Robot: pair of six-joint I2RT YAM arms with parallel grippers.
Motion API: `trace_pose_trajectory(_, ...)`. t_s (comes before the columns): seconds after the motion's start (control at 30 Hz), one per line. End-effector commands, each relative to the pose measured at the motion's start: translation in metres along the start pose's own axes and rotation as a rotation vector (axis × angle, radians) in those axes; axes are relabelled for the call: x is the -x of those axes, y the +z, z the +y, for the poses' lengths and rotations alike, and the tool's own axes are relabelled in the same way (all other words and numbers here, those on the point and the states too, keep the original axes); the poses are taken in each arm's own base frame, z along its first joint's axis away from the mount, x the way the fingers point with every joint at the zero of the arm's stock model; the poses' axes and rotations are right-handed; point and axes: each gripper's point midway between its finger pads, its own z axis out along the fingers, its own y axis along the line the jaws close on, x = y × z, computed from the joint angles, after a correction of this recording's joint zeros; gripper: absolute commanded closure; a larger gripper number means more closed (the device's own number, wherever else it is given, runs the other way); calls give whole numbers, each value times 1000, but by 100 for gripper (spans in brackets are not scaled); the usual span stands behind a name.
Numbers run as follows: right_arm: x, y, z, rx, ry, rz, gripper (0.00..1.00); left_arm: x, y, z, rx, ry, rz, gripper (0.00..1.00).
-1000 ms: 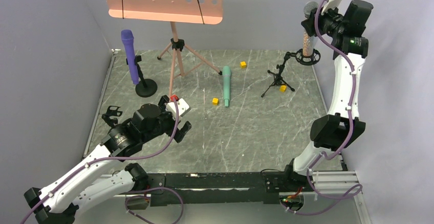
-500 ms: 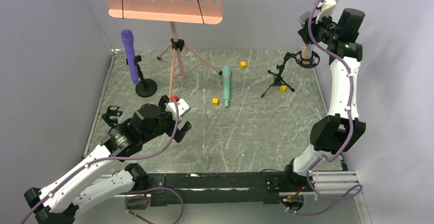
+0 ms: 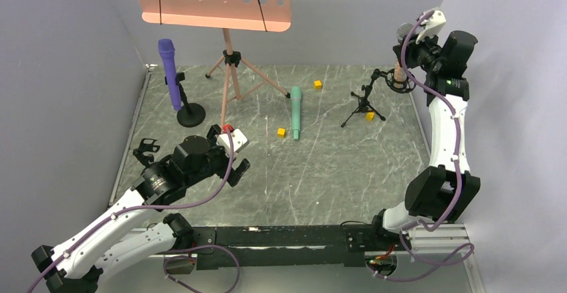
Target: Attach the microphones to the stand
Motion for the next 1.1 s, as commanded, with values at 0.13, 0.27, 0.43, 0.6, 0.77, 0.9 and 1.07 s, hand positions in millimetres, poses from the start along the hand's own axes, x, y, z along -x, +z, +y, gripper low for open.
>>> trace_pose_trajectory(0.13, -32, -11, 15, -72, 369, 9, 84, 5, -3, 2, 9, -2, -20, 1)
trace_pose_trajectory(0.27, -47, -11, 8, -129, 393, 32, 85, 4, -2, 2, 9, -2, -17, 1)
trace_pose_trajectory(0.43, -73, -8, 15, -144, 472, 56, 86, 4, -2, 2, 10, -3, -15, 1)
trace_pose_trajectory(0.6, -88, -9, 17, -172, 519, 54, 87, 3, -2, 3, 11, -2, -12, 1)
trace_pose_trajectory(0.77, -100, -9, 30, -122, 512, 78, 87, 3, -1, 2, 11, -2, -12, 1)
trace_pose_trajectory(0.9, -106, -14, 27, -161, 504, 79, 87, 3, -2, 3, 11, -2, -16, 1)
trace_pose_trajectory(1.07, -100, -29, 8, -301, 486, 61, 88, 3, -1, 2, 10, -2, -12, 1)
